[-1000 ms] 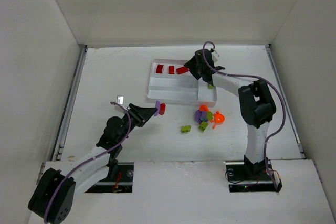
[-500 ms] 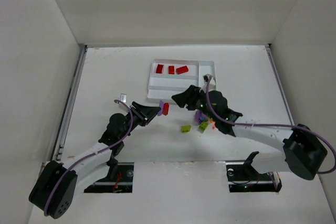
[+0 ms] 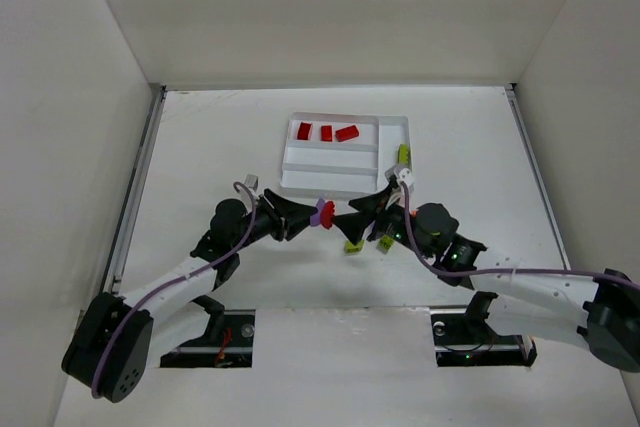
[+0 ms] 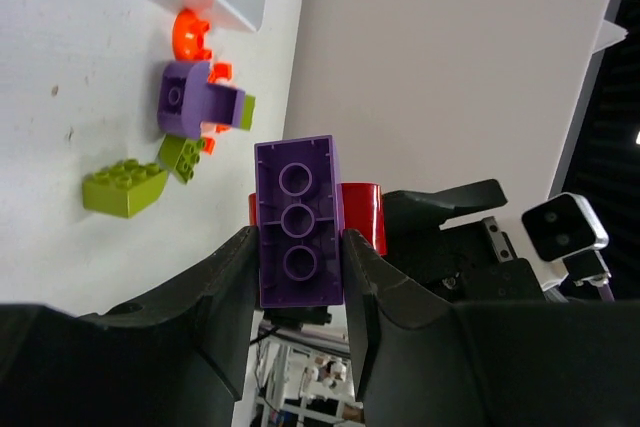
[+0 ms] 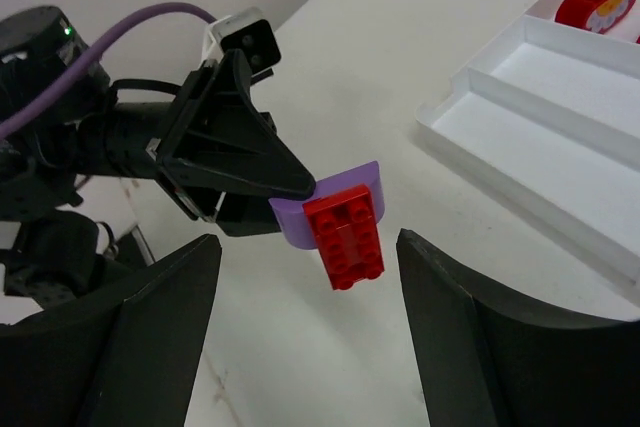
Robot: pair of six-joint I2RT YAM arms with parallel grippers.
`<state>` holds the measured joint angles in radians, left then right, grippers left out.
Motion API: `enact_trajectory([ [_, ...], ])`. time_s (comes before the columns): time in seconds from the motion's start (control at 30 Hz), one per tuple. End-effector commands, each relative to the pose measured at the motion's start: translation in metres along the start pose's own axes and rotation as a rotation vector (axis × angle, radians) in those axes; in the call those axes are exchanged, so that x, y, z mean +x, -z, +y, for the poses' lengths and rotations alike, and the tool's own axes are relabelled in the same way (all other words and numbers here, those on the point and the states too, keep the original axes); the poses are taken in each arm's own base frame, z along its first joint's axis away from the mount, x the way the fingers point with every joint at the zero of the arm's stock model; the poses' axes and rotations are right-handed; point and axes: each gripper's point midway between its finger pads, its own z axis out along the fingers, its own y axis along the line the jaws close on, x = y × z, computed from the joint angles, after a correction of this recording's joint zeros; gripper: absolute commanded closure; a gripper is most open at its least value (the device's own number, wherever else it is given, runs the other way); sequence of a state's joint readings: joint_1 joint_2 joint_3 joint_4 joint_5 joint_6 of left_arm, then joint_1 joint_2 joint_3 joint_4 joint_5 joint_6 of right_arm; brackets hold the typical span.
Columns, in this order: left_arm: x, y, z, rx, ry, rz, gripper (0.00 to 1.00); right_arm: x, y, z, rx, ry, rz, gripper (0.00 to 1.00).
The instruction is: Sort the legos into containers by color
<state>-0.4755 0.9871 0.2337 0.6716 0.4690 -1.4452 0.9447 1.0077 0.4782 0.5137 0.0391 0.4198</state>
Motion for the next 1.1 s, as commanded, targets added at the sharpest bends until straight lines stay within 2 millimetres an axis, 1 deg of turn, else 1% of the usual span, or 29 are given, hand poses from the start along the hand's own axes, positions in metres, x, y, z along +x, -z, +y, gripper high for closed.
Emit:
enact_trajectory([
  [0.0, 0.011, 0.002, -0.020, 0.023, 0.016, 0.074, 0.88, -0.004, 0.001, 0.014, -0.072, 0.111, 0.034, 0.23],
  [0.17, 0.019, 0.004, -0.025, 0.034, 0.014, 0.111, 0.88, 0.009, 0.000, 0.012, -0.086, 0.152, 0.101, 0.23],
  [0.27, 0.022, 0.003, -0.024, 0.029, 0.020, 0.130, 0.88, 0.016, -0.005, 0.013, -0.094, 0.158, 0.133, 0.24],
  [0.4, 0.026, 0.003, -0.025, 0.031, 0.016, 0.145, 0.88, 0.025, -0.013, 0.010, -0.085, 0.154, 0.161, 0.28],
  [0.47, 0.025, 0.003, -0.026, 0.032, 0.014, 0.145, 0.88, 0.026, -0.017, 0.013, -0.099, 0.149, 0.161, 0.33],
  [0.57, 0.026, 0.003, -0.024, 0.035, 0.009, 0.142, 0.88, 0.028, -0.023, 0.018, -0.120, 0.137, 0.158, 0.44],
  [0.6, 0.025, 0.003, -0.024, 0.033, 0.010, 0.140, 0.88, 0.029, -0.024, 0.017, -0.118, 0.134, 0.158, 0.48],
  [0.67, 0.025, 0.004, -0.023, 0.034, 0.007, 0.140, 0.89, 0.030, -0.026, 0.016, -0.116, 0.131, 0.157, 0.61],
  [0.8, 0.012, 0.007, -0.013, 0.020, 0.010, 0.090, 0.89, 0.025, -0.023, 0.015, -0.102, 0.119, 0.137, 0.73],
  [0.87, 0.003, 0.008, -0.006, 0.008, 0.014, 0.062, 0.90, 0.018, -0.018, 0.011, -0.087, 0.103, 0.112, 0.75],
  [0.97, -0.016, 0.012, 0.001, 0.005, 0.003, 0.001, 0.90, 0.007, -0.011, 0.000, -0.059, 0.090, 0.077, 0.75],
  [1.07, -0.034, 0.016, 0.001, 0.014, -0.005, -0.066, 0.90, -0.003, -0.006, -0.012, -0.019, 0.076, 0.047, 0.75],
])
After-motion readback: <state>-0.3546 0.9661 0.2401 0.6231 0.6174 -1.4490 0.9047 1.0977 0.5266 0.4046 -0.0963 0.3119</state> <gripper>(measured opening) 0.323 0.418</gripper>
